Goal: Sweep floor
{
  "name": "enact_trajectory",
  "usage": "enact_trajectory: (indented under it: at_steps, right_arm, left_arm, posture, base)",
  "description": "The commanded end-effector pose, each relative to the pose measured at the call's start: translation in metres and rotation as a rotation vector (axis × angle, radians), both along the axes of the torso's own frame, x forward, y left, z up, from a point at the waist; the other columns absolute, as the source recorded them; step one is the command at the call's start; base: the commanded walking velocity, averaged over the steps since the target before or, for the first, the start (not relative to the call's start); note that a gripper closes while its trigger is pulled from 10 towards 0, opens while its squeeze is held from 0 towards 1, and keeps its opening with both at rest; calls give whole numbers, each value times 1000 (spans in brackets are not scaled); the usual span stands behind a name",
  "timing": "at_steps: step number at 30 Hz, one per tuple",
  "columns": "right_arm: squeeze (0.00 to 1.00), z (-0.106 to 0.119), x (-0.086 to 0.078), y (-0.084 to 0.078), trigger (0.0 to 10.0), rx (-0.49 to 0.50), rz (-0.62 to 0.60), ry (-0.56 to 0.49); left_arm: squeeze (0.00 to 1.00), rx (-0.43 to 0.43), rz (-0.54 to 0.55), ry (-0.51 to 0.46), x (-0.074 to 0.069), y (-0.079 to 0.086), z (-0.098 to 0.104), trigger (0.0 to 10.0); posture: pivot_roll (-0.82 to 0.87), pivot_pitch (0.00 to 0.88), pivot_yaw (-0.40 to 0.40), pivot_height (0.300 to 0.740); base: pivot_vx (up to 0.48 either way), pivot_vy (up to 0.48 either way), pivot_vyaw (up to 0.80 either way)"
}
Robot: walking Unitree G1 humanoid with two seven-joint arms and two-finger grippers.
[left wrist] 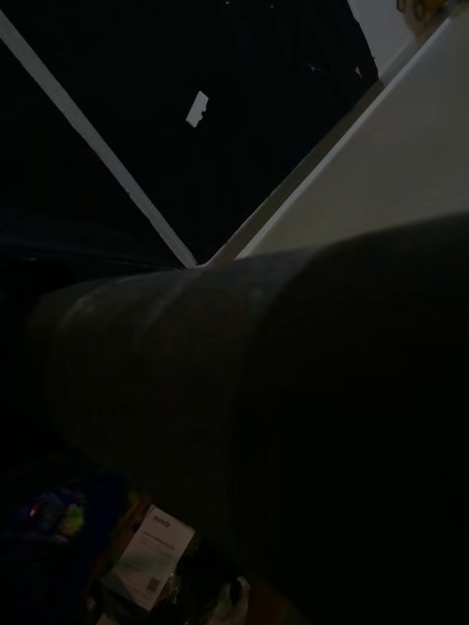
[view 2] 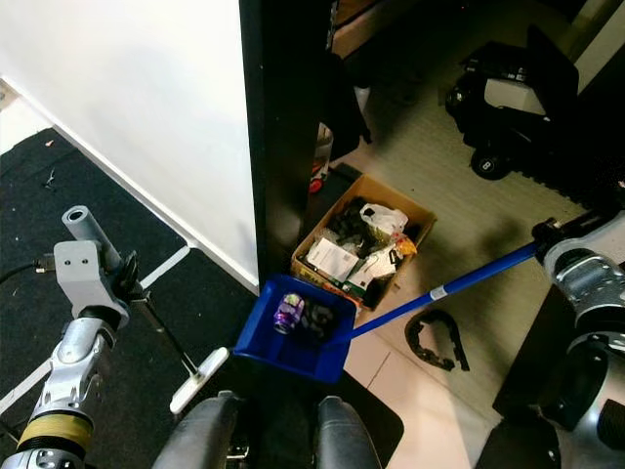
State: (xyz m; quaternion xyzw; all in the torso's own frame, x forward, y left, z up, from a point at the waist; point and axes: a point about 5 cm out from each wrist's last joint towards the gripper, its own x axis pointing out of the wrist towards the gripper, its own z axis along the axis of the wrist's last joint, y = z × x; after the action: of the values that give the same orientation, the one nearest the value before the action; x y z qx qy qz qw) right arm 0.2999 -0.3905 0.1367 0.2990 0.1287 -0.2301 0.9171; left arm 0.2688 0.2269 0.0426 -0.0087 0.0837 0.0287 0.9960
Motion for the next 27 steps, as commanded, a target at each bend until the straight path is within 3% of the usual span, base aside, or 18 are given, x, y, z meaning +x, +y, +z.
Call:
enact_trajectory:
  at_steps: [1,5,9,14,18,24,25,27]
  right_arm:
    - [0,33,8,-7,10000,51,-17,-167]
    - [0,56,12,-11,10000,23,-4,-223]
    - [0,65,14,-11,10000,-4,16,-236]
    - [0,95,24,-10,10000,-99,28,-287]
    - [0,104,29,-7,10000,-141,16,-312]
    - [0,125,42,1,10000,-317,-81,-353]
    - [0,133,49,10,10000,-414,-128,-360]
    - [0,136,52,15,10000,-448,-140,-367]
  left_arm:
    - [0,-20,-14,-7,-1,-5,0,10000]
    - [0,-20,-25,-7,-1,-6,1,10000]
    - [0,-19,-29,-6,-1,-7,1,10000]
    - [0,-17,-40,-5,-1,-8,1,10000]
    - [0,-17,-43,-7,0,-8,2,10000]
    - [0,-11,-45,-19,4,-8,5,10000]
    - [0,-8,-45,-25,5,-7,7,10000]
    - [0,-8,-45,-27,6,-7,8,10000]
  posture:
    - [28,87,-41,740]
    - [28,83,-42,740]
    - [27,83,-41,740]
    - [20,77,-36,740]
    - [20,75,-35,740]
    - [20,81,-30,740]
    - [24,90,-31,740]
    - [25,92,-32,740]
  base:
    - [0,0,0]
    - [0,0,0]
    - [0,0,0]
    - [0,0,0]
    - [0,0,0]
    - [0,0,0]
    - [0,0,0]
    - [0,0,0]
